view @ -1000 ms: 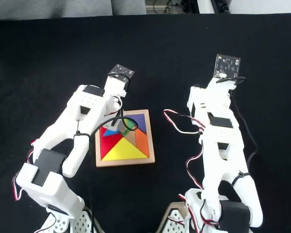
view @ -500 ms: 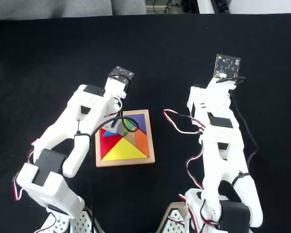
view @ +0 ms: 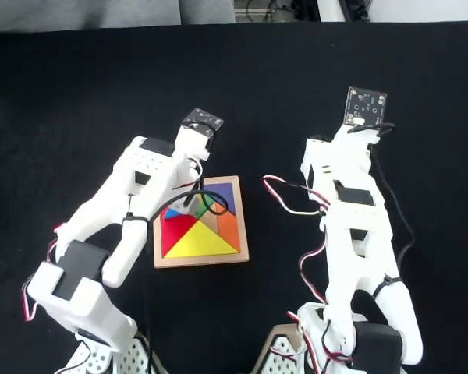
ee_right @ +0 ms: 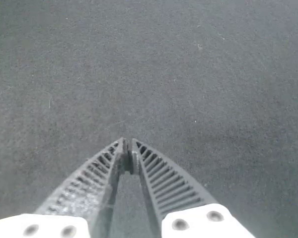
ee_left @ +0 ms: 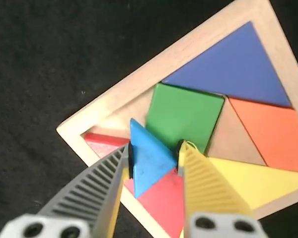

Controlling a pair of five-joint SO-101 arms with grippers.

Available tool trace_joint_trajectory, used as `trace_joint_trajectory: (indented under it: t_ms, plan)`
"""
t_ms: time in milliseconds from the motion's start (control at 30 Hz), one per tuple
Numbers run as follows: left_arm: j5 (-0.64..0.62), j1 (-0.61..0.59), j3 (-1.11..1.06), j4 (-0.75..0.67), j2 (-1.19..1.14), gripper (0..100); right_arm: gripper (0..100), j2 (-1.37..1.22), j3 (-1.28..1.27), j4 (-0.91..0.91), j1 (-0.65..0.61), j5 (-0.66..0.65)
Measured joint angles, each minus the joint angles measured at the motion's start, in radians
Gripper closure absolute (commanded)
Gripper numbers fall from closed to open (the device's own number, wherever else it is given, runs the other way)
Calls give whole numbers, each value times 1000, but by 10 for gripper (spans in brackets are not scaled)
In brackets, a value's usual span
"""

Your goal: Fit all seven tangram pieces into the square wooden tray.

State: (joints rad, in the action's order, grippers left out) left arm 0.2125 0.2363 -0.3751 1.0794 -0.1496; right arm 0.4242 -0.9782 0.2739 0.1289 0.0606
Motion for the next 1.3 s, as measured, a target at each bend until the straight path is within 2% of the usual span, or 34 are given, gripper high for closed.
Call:
trace_joint_trajectory:
  t_ms: [233, 367, 533, 633, 933, 1100, 1300]
  plan:
    - [91, 5, 183, 181, -5, 855, 984, 0, 0, 0, 0, 0]
    - [302, 11, 287, 269, -9, 855, 984, 0, 0, 0, 0, 0]
    - [614, 11, 288, 278, -11, 855, 984, 0, 0, 0, 0, 0]
    - [746, 11, 245, 244, -11, 855, 984, 0, 0, 0, 0, 0]
    - [809, -14, 95, 8, -11, 855, 984, 0, 0, 0, 0, 0]
    - [895, -15, 94, -15, -11, 855, 984, 0, 0, 0, 0, 0]
    - [911, -17, 87, -17, -11, 855, 984, 0, 0, 0, 0, 0]
